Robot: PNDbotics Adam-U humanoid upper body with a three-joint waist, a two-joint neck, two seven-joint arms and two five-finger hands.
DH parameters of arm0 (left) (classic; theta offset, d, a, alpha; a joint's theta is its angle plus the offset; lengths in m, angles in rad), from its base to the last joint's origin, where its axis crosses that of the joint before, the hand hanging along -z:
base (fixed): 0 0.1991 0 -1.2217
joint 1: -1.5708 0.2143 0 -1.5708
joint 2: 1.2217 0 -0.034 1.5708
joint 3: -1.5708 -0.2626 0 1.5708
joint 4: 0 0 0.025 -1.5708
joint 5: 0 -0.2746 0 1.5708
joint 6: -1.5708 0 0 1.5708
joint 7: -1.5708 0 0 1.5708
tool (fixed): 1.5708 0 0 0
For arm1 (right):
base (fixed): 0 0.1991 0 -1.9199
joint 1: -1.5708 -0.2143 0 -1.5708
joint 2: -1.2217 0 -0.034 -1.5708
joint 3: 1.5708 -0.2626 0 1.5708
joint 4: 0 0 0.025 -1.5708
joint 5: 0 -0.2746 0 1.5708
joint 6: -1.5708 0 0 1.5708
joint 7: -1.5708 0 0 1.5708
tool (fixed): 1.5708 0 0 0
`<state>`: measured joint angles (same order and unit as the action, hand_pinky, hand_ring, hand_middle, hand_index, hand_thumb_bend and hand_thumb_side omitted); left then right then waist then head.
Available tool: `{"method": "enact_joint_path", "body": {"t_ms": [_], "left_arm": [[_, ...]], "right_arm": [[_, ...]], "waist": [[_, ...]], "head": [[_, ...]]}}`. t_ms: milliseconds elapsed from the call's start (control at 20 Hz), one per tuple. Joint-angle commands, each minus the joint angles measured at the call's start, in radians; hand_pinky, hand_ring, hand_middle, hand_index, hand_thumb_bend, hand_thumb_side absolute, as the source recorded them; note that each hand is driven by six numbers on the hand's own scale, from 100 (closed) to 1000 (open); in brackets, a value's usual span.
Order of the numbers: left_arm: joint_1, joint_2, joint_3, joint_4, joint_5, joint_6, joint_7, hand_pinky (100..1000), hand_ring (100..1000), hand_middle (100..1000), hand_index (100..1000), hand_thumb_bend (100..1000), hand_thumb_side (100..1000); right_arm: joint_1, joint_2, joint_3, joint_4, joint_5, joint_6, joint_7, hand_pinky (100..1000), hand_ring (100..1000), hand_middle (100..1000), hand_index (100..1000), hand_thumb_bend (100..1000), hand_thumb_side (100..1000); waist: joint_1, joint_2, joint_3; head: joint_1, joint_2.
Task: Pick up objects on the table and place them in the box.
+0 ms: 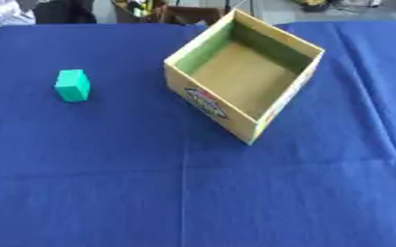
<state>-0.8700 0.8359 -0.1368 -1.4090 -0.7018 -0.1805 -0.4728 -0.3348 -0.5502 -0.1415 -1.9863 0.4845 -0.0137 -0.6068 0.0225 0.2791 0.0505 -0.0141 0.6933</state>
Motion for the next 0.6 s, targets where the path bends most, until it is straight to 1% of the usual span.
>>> {"method": "enact_joint_path", "body": {"t_ms": [50,100,200,300,350,450,600], "left_arm": [[-0.054,-0.005,-0.027,0.089,-0.07,-0.035,-0.054,910,968,945,1000,558,1000],[-0.068,-0.016,-0.035,0.117,-0.088,-0.045,-0.064,909,967,944,1000,601,1000],[-0.094,-0.04,-0.049,0.171,-0.124,-0.064,-0.078,901,964,936,1000,761,1000],[-0.11,-0.057,-0.06,0.208,-0.158,-0.08,-0.081,899,965,934,1000,828,1000],[-0.116,-0.065,-0.066,0.224,-0.172,-0.088,-0.084,902,967,935,1000,886,1000],[-0.126,-0.078,-0.078,0.257,-0.192,-0.106,-0.109,910,974,941,1000,943,1000],[-0.134,-0.087,-0.081,0.282,-0.193,-0.135,-0.149,918,974,946,1000,975,1000]], "right_arm": [[-0.008,-0.032,-0.003,-0.014,-0.009,0.0,0.006,734,746,650,733,100,983],[-0.008,-0.032,-0.002,-0.014,-0.009,0.0,0.007,734,746,650,733,100,983],[-0.009,-0.031,0.0,-0.014,-0.009,-0.001,0.009,734,746,649,733,100,984],[-0.01,-0.031,0.001,-0.014,-0.01,-0.001,0.011,734,746,648,733,100,985],[-0.01,-0.031,0.001,-0.014,-0.01,-0.002,0.012,734,746,647,732,100,985],[-0.011,-0.03,0.002,-0.014,-0.011,-0.002,0.014,734,745,646,732,100,984],[-0.011,-0.03,0.003,-0.014,-0.014,-0.003,0.016,734,745,645,731,100,982]], "waist": [[0.001,-0.019,0.002],[0.001,-0.018,0.001],[0.001,-0.017,0.001],[0.001,-0.015,0.0],[0.001,-0.014,-0.001],[0.0,-0.011,-0.003],[0.001,-0.008,-0.005]], "head": [[0.002,-0.006],[0.002,-0.008],[0.002,-0.011],[0.003,-0.013],[0.003,-0.014],[0.004,-0.017],[0.004,-0.019]]}}
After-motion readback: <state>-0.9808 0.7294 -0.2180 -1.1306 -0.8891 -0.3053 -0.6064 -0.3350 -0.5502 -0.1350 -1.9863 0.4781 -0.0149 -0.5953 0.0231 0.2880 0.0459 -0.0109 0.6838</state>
